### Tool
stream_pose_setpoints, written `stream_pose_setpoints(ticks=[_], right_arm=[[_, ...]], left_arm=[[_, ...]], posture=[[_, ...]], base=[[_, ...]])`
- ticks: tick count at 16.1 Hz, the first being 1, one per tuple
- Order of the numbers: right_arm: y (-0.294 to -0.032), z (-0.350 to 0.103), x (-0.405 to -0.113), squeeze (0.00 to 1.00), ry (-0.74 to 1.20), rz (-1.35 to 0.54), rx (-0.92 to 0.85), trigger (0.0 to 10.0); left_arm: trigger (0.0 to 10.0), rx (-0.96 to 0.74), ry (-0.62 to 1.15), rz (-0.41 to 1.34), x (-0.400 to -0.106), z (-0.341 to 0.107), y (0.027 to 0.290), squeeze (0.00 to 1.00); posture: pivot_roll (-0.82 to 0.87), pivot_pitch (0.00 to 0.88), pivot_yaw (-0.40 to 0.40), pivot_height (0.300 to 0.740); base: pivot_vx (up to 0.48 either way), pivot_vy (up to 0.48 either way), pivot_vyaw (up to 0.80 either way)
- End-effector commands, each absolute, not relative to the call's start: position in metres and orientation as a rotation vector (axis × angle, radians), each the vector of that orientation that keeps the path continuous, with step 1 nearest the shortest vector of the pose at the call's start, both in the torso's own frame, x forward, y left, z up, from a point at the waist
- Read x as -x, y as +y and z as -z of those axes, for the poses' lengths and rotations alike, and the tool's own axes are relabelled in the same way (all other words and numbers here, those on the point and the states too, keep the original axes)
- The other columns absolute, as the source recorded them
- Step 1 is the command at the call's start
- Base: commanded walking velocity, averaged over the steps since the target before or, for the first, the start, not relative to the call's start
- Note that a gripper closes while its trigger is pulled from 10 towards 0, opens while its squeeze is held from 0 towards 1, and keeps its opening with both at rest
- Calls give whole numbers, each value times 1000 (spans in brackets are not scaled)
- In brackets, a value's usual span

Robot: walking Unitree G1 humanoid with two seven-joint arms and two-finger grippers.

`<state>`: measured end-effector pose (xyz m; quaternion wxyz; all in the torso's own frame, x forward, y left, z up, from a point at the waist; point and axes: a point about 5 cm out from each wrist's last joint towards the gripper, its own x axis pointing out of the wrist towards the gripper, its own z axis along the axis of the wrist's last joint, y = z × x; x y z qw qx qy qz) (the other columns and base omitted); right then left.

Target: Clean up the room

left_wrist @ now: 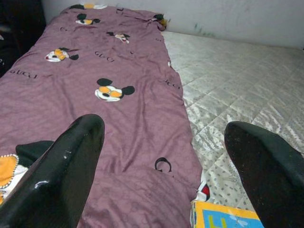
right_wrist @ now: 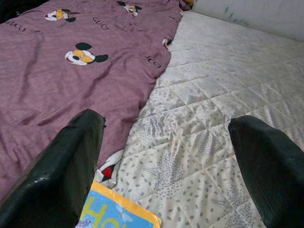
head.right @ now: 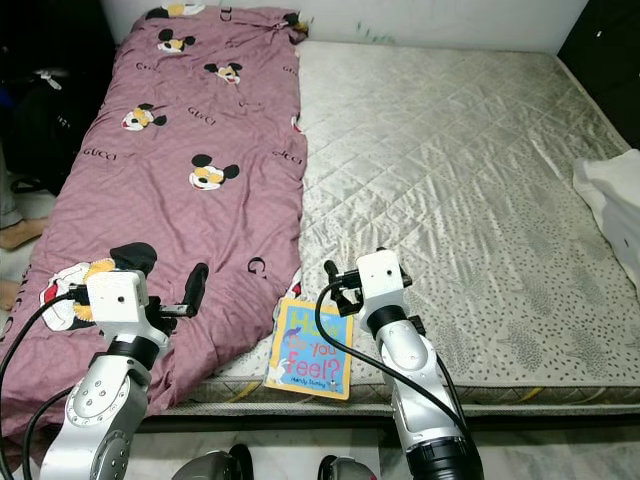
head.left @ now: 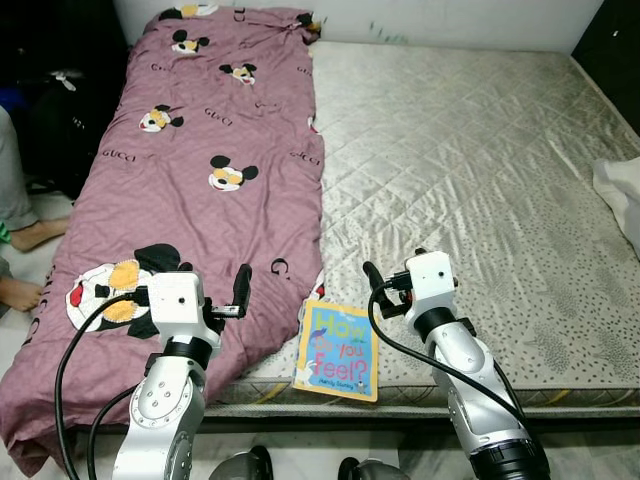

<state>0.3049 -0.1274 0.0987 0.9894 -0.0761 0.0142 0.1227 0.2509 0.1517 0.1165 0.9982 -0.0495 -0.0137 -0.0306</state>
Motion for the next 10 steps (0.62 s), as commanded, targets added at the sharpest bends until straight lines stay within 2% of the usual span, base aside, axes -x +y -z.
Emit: stream_pose_setpoints(ticks=[1, 10], right_arm=[[-128, -99, -303, 0, 30, -248, 147, 10000], [-126, -98, -303, 0, 35, -265, 143, 10000]], left_arm=[[10000, 92, -28, 50, -250, -118, 152, 0], [10000, 88, -28, 47, -251, -120, 151, 0]], posture=[[-19, 207, -54, 740], [-15, 203, -55, 630]], base=[[0, 0, 0], [0, 0, 0]])
